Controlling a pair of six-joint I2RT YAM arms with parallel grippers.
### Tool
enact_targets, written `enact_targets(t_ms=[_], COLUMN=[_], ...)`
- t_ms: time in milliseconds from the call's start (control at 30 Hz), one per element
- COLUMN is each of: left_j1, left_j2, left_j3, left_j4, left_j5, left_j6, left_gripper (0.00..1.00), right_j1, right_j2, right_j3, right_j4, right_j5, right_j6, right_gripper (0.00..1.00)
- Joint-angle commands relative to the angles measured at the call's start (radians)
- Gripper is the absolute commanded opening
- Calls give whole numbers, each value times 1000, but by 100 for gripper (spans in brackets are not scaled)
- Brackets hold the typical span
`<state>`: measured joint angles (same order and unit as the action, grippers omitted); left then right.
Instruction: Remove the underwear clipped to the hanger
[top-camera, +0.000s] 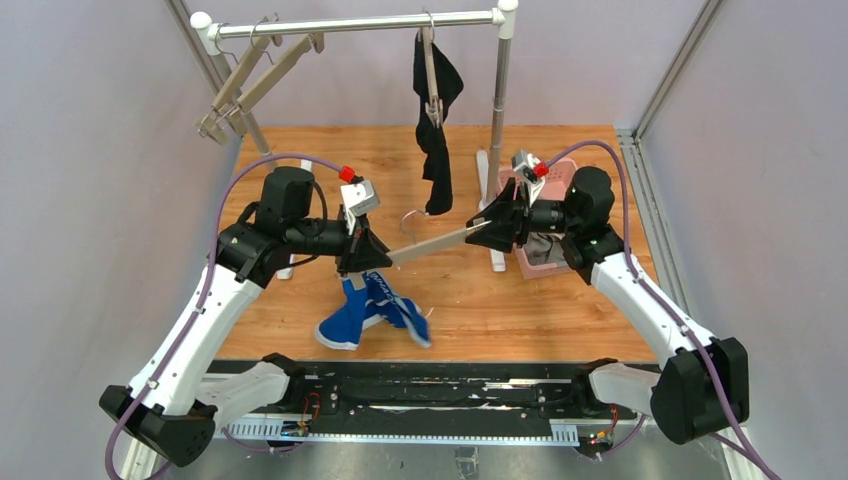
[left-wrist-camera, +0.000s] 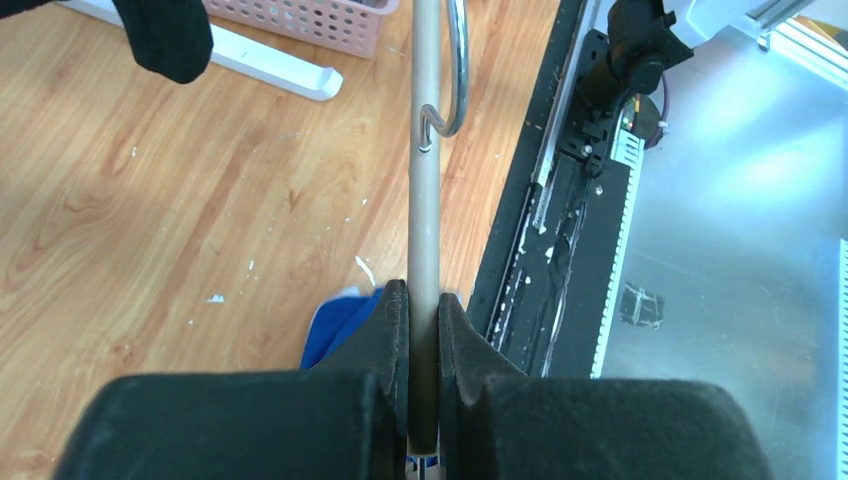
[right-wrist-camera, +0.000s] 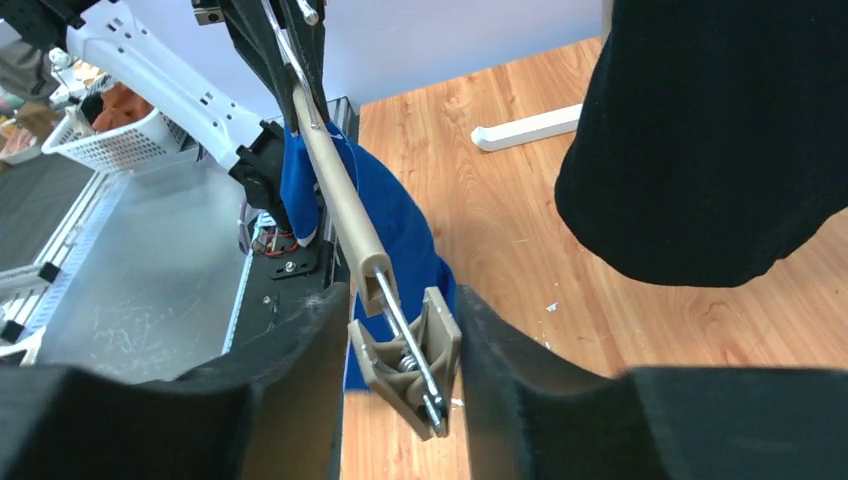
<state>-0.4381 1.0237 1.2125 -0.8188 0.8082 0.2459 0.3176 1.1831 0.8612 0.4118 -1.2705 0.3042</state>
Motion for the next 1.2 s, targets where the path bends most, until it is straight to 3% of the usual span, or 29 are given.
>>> enact_targets(t_ms=[0, 33, 67, 100, 267, 367, 567, 833, 1167], left_j1=[-9, -9, -9, -9, -9, -9, -13, -36, -87], left_j2=[-13, -14, -15, -16, -45, -54, -30, -13, -14], left_j3=[17, 22, 30, 37, 25, -5, -59, -123, -169], left_j4=[96, 96, 95, 98, 224, 338, 593, 826, 942], left_j5=[-3, -6, -10, -14, -35, -29, 32, 59, 31], left_j6=[-37, -38, -38, -41, -130, -205, -387, -551, -622], left_gripper=[0, 0, 0, 0, 0, 0, 0, 0, 0], right_j1=[18, 18, 18, 18, 19, 19, 81, 178, 188], right_j2=[-62, -81, -102, -124, -261, -328, -394, -350, -185], right_j3=[56, 60, 61, 59, -28, -144, -253, -256, -248], right_j4=[-88, -114, -138, -156, -167, -38, 96, 334, 773], right_j5=[118, 152, 188, 220, 448, 514, 617, 709, 743], right_j6=[-43, -55, -67, -77, -43, 59, 167, 205, 351], right_gripper=[49, 51, 67, 70, 70, 65, 75, 74, 74])
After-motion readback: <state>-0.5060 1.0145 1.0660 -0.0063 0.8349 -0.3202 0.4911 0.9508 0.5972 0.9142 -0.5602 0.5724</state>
